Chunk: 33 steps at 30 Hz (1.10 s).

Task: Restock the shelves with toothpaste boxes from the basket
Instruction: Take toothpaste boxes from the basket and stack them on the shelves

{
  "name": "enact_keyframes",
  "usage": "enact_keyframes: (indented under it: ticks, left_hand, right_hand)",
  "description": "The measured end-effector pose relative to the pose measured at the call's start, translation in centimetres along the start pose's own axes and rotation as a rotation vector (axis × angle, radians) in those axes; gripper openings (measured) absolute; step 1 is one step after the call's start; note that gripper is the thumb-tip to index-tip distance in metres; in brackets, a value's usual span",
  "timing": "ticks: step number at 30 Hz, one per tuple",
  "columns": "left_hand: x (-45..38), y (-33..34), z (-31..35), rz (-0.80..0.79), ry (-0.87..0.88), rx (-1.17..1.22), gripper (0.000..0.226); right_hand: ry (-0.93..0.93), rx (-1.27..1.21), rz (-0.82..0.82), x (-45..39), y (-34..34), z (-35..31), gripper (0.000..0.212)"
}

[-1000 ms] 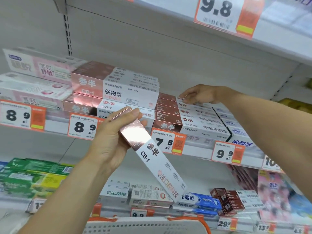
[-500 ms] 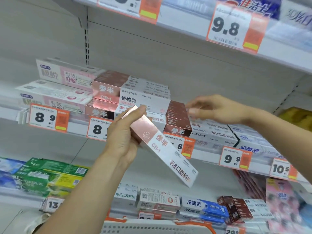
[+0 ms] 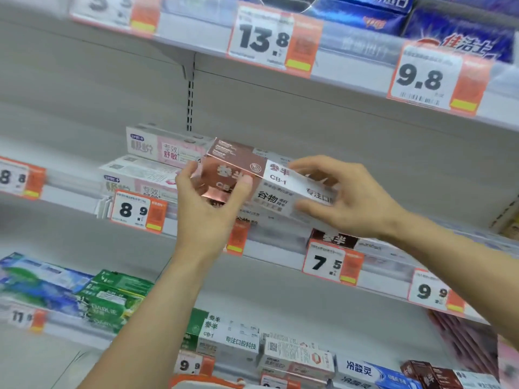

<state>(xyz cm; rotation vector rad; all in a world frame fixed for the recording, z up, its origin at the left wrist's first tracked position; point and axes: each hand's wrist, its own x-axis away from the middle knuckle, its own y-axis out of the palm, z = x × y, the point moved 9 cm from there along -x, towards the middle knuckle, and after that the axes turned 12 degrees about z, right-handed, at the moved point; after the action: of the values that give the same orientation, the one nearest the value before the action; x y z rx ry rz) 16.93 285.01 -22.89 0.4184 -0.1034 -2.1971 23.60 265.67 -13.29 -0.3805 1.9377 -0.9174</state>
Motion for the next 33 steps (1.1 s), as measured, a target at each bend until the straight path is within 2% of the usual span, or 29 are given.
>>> enact_keyframes:
  ticks: [3, 5, 9, 12, 16, 20, 23, 26, 30, 33]
  left_hand:
    - [-0.8, -1.1, 0.3, 0.027, 0.369, -0.344, 0.090]
    - [-1.4, -1.3, -0.9, 0.026, 0.483, -0.543, 0.092]
    - [-2.0, -1.3, -3.1, -0.039, 0.478, -0.713, 0.096]
    - [-1.9, -1.0, -3.6, -0.062, 0.500, -0.734, 0.096]
    - [-2.4, -0.9, -3.1, -0.046, 0.462, -0.683, 0.084]
    - [-3.0, -0.7, -2.8, -0.002, 0.418, -0.622, 0.070]
    - [-3.5, -0.5, -2.8, 0.008, 0.415, -0.621, 0.070]
    - [-4.5, -0.5, -2.8, -0.046, 0.314, -0.604, 0.084]
    - [-5.1, -0.5, -2.8, -0.067, 0.295, -0.644, 0.062]
    - [-5.1, -0.4, -2.8, -0.054, 0.299, -0.660, 0.058]
  right_hand:
    - [0.010, 0.035, -0.023, -3.1, 0.6, 0.3, 0.038]
    - [-0.016, 0.065, -0.069, -4.1, 1.6, 0.7, 0.036]
    - [-0.198, 0.238, -0.135, -3.5, 4.7, 1.7, 0.039]
    - [-0.316, 0.350, -0.073, -2.0, 5.4, 2.5, 0.048]
    - [-0.188, 0.428, -0.011, -0.7, 4.8, 5.4, 0.070]
    - [-0.058, 0.319, -0.030, 0.5, 5.1, 7.2, 0.087]
    - [-0.055, 0.316, -0.021, 0.7, 5.4, 7.4, 0.088]
    - [-0.046, 0.334, -0.027, 0.6, 5.6, 7.7, 0.089]
    - [-0.022, 0.333, -0.017, 0.6, 5.5, 7.7, 0.085]
    - [0.000, 0.342, -0.015, 0.6, 5.5, 7.4, 0.082]
